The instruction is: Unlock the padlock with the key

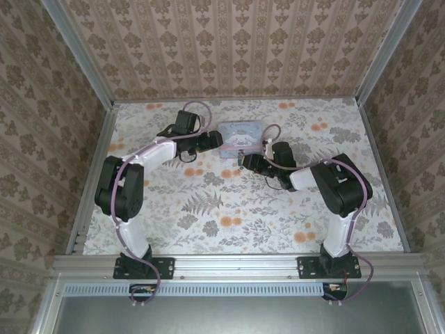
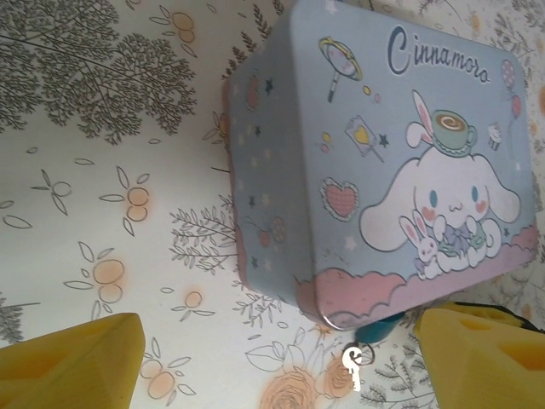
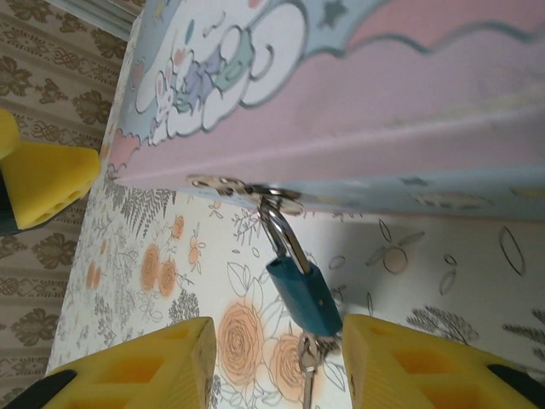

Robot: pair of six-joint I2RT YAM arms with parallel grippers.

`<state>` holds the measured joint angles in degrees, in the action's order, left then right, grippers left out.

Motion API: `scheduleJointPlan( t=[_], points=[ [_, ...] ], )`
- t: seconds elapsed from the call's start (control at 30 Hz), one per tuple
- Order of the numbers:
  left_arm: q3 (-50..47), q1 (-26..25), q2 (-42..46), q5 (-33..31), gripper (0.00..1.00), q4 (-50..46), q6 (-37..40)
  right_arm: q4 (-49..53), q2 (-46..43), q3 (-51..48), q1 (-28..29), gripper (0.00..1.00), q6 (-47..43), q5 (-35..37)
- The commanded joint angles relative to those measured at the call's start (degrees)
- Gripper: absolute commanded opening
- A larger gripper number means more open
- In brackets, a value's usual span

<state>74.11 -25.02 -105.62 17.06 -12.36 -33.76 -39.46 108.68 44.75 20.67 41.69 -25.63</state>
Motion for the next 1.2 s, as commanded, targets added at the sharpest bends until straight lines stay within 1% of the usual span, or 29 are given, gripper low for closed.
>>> scheduleJointPlan(
  t=[0.0,0.3,0.47,0.5,0.57,0.7,0.83,0.87,1.17],
  points=[
    [2.4,0.3,-1.0,-0.2,0.85,-1.6,1.5,2.5,2.0,2.3,1.0,0.45,-2.7,2.1],
    [2.6,0.5,-1.5,0.1,0.85,-1.3,1.3,4.9,4.1,4.3,2.7,0.45,-4.0,4.2],
    [2.6,0.7,-1.6,0.3,0.85,-1.0,1.2,4.7,5.4,4.5,2.6,0.42,-3.6,5.0],
    [2.6,0.7,-1.6,0.4,0.85,-0.9,1.2,4.6,5.6,4.6,2.7,0.4,-3.6,5.3],
    [2.6,0.8,-1.7,0.4,0.85,-1.0,1.2,4.2,5.9,4.5,2.7,0.33,-3.3,5.6],
    [2.5,0.9,-1.6,0.5,0.85,-0.8,1.2,1.8,6.6,3.8,2.3,0.13,-1.9,5.6],
    [2.2,0.9,-1.3,0.5,0.85,-0.8,1.5,0.0,6.1,2.4,1.6,0.02,-0.6,5.4],
    [2.2,0.9,-1.2,0.4,0.85,-0.8,1.6,-0.4,5.9,2.0,1.3,0.0,-0.3,5.2],
    [1.6,0.5,0.1,-0.9,0.86,-0.9,2.5,-3.5,2.4,-2.8,0.1,0.0,1.5,4.6]
  ],
)
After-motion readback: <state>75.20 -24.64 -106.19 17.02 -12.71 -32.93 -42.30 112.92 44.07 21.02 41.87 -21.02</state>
